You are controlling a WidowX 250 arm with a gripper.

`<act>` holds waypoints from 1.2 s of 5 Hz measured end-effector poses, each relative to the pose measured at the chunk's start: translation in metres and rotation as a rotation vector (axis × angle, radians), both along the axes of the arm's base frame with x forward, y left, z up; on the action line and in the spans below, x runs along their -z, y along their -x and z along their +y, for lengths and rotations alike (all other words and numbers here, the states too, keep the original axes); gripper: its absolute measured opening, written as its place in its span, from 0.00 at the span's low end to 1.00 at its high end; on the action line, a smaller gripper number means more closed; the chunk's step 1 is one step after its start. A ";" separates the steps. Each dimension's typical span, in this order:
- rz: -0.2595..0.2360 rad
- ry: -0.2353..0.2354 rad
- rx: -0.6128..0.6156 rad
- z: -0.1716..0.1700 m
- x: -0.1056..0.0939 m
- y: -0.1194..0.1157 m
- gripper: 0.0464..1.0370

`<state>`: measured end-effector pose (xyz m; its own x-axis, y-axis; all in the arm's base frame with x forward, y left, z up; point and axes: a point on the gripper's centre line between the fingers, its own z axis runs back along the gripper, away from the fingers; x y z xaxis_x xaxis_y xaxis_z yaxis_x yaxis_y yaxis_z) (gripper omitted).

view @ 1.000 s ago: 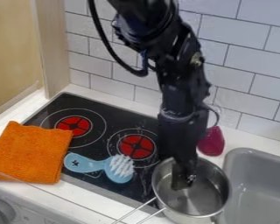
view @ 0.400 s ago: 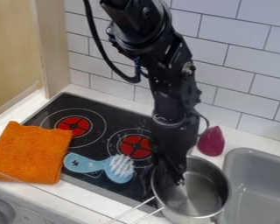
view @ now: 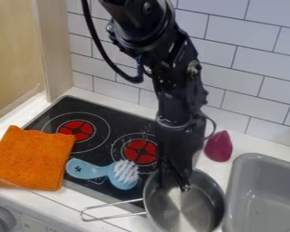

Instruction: Put the pot in the stove

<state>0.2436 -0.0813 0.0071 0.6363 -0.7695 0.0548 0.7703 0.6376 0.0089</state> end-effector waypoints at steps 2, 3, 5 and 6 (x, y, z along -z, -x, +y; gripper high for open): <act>-0.052 0.034 -0.025 0.002 -0.022 0.003 0.02; -0.085 0.076 -0.046 0.000 -0.035 0.007 0.02; -0.182 0.153 -0.253 0.037 -0.063 0.000 0.02; -0.203 0.171 -0.337 0.054 -0.068 -0.004 0.02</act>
